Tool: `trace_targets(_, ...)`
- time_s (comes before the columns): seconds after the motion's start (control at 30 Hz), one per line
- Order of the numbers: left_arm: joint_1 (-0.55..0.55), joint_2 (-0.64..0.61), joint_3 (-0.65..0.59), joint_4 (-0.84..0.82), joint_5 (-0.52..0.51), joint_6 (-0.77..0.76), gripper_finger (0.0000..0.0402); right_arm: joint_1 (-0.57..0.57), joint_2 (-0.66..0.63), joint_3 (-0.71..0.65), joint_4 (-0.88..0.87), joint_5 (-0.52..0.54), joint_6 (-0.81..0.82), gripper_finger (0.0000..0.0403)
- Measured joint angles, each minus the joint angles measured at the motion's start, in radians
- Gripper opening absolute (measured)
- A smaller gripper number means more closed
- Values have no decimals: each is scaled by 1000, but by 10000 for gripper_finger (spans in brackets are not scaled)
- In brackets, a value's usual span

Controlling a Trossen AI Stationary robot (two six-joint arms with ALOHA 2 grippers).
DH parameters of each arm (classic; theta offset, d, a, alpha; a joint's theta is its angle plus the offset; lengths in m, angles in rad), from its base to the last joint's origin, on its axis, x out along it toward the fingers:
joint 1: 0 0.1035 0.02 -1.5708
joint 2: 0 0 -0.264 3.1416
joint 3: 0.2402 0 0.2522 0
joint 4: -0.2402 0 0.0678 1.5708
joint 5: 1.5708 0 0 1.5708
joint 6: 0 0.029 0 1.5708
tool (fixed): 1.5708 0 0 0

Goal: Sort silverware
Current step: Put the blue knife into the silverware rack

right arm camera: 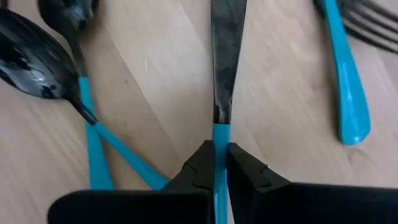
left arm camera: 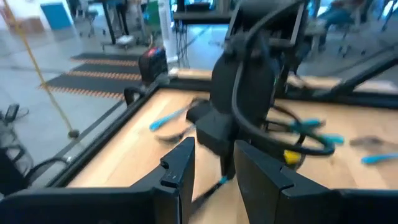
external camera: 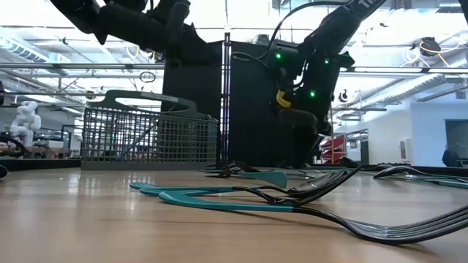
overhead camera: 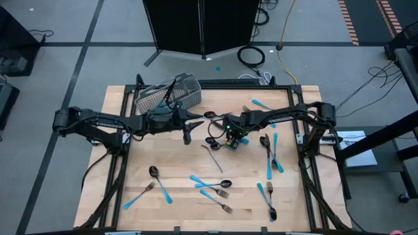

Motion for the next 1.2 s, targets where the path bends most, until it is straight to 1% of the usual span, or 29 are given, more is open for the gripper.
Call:
trace_targets(0.13,-5,-1,-1,71,24,2,109,4,-47,0,13,7,-9,11)
trace_targets(0.23,-5,-1,-57,206,33,9,109,21,-106,0,26,47,-16,11)
trace_targets(0.3,-4,0,-128,381,73,-1,109,34,-151,0,39,57,-23,11)
trace_targets(0.4,6,-1,-233,699,93,-78,109,48,-217,1,54,57,-24,11)
trace_targets(0.47,17,-1,-288,854,55,-196,109,53,-252,1,88,57,-29,11)
trace_targets(0.5,18,-1,-305,893,29,-270,109,56,-270,1,111,58,-34,11)
trace_targets(0.57,17,1,-320,899,-10,-400,109,63,-297,1,170,56,-54,11)
trace_targets(0.63,6,4,-320,863,-14,-459,109,72,-317,1,231,52,-82,11)
trace_targets(0.67,0,9,-316,844,-10,-462,109,77,-324,1,255,43,-97,11)
trace_targets(0.77,-14,13,-308,796,8,-403,109,79,-339,1,331,-29,-130,11)
trace_targets(0.83,-19,13,-308,794,8,-356,109,79,-343,1,380,-78,-134,11)
trace_targets(0.9,-25,13,-308,790,8,-318,109,81,-343,1,420,-103,-135,11)
trace_targets(1.0,-43,13,-308,789,17,-282,109,85,-343,1,454,-110,-135,11)
trace_targets(1.2,-57,13,-308,783,18,-277,109,86,-343,1,485,-110,-135,11)
